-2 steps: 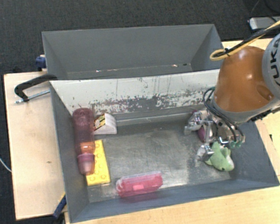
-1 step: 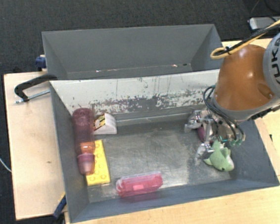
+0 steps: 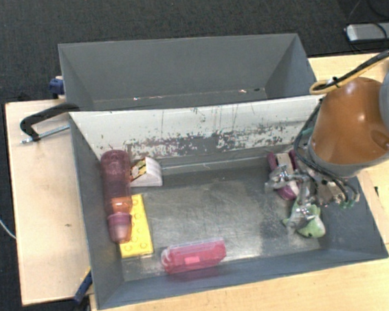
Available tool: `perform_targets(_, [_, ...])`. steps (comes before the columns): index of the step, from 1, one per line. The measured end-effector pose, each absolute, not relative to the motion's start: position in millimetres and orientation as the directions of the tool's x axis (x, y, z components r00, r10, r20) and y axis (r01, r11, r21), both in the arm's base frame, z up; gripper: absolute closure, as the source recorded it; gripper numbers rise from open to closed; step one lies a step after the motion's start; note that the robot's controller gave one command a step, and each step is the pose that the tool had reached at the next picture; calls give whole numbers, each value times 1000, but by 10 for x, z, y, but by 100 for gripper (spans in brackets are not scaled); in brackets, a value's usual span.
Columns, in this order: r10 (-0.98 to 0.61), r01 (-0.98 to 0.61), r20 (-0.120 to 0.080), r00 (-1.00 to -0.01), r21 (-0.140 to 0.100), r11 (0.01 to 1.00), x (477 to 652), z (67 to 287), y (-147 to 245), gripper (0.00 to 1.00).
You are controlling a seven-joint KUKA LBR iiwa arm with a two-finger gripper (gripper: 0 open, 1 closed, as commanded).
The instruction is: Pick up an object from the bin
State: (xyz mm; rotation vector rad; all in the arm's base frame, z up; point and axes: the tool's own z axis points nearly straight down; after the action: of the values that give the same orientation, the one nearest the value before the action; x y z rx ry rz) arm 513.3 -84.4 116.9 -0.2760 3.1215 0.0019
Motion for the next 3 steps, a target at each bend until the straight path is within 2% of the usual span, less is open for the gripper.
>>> perform_targets(1, [-403,-403,-1,-915,0,915,5237,1112,-1111,0])
perform_targets(2, [-374,-374,-3,-927,0,927,5148,1120,-1458,0])
perform_targets(3, [-643,-643,-1,-766,0,766,5055,918,-1499,0])
